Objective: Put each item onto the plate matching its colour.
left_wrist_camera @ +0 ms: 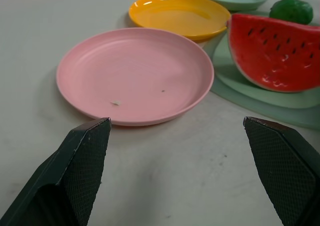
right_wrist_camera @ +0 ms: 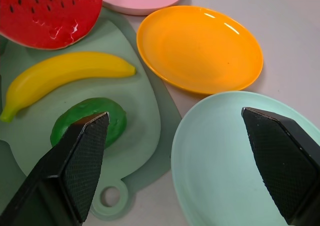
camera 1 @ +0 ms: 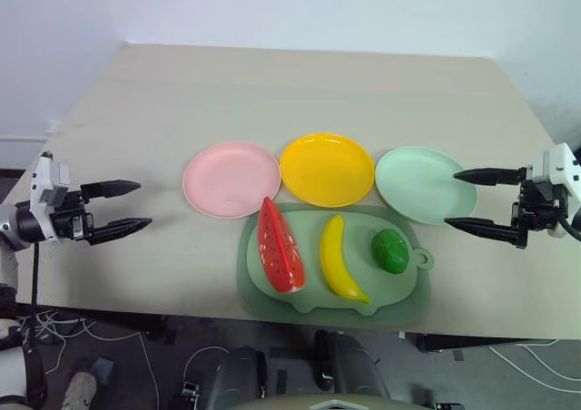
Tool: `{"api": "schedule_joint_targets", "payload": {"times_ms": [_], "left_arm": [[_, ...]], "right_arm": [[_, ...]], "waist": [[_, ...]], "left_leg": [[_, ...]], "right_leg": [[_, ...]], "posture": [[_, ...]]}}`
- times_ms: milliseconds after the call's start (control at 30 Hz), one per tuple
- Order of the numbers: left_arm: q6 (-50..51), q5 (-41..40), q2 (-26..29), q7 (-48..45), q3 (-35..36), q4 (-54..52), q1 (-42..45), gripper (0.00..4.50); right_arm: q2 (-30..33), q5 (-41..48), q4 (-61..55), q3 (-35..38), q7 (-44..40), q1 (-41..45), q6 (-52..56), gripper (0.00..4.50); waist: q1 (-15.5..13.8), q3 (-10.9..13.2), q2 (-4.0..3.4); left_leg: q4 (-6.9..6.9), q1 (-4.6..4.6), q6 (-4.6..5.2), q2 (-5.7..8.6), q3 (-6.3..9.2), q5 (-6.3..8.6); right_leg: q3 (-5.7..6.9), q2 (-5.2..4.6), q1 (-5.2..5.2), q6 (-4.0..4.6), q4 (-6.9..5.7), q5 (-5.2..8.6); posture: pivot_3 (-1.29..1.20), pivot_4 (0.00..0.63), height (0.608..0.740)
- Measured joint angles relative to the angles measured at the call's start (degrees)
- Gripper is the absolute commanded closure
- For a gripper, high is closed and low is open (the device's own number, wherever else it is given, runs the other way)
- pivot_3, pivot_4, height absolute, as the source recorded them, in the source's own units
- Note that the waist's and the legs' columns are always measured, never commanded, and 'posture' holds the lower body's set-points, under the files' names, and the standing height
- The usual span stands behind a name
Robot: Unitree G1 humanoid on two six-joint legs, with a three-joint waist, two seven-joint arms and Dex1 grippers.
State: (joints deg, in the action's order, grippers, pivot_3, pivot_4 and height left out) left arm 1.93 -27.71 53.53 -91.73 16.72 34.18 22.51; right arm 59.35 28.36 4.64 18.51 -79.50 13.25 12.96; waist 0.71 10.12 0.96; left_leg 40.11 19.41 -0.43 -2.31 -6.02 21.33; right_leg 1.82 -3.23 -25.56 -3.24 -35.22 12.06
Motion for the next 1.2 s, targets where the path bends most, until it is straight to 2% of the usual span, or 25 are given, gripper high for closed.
{"api": "schedule_joint_targets", "payload": {"times_ms": [300, 567, 867, 1133, 1200], "left_arm": [[-0.9, -0.4, -0.7, -0.5, 0.6, 1.1, -0.6, 0.04], [2.7, -3.3, 0.8, -0.5, 0.3, 0.4, -0.3, 0.04], [0.0, -6.8, 1.8, -0.5, -1.7, -3.8, -6.0, 0.04], [-0.2, -8.3, 2.3, -0.5, -1.2, -8.6, -7.9, 0.04], [-0.3, -8.5, 2.1, -0.6, -0.3, -9.7, -9.0, 0.04]], "right_arm": [[-0.2, 0.0, -0.2, 0.0, 1.5, -0.4, -0.1, 0.0], [-0.5, 1.7, -4.3, 0.9, 2.5, -6.0, 2.6, 0.0], [-0.4, 2.5, -6.2, 2.8, 1.5, -9.7, 3.2, 0.0], [-0.4, 3.8, -9.6, 0.2, 2.2, -7.5, 6.7, 0.0], [0.5, 3.9, -10.9, -0.9, 2.9, -7.6, 10.5, 0.0]], "waist": [[0.0, 0.0, 0.0], [-0.1, 0.0, 0.01], [-0.1, 0.0, 0.0], [0.1, 0.0, 0.0], [0.0, 0.0, -0.01]], "left_leg": [[0.01, -0.01, 0.0, 0.0, 0.0, 0.0], [0.01, -0.01, 0.01, 0.0, 0.01, 0.01], [0.0, -0.02, 0.01, -0.1, 0.01, 0.01], [0.01, -0.04, 0.01, -0.11, 0.04, 0.01], [0.0, -0.01, 0.02, -0.12, 0.04, 0.01]], "right_leg": [[0.0, 0.0, 0.0, 0.0, -0.02, 0.0], [0.0, -0.02, 0.01, 0.0, -0.02, 0.0], [-0.01, -0.01, 0.01, 0.0, -0.02, 0.0], [-0.04, -0.01, 0.0, 0.01, -0.03, 0.0], [-0.04, -0.01, -0.05, 0.02, -0.03, 0.0]], "posture": [[0.0, 0.15, 0.739], [0.0, 0.15, 0.739], [0.0, 0.15, 0.739], [0.0, 0.15, 0.739], [0.0, 0.15, 0.739]]}}
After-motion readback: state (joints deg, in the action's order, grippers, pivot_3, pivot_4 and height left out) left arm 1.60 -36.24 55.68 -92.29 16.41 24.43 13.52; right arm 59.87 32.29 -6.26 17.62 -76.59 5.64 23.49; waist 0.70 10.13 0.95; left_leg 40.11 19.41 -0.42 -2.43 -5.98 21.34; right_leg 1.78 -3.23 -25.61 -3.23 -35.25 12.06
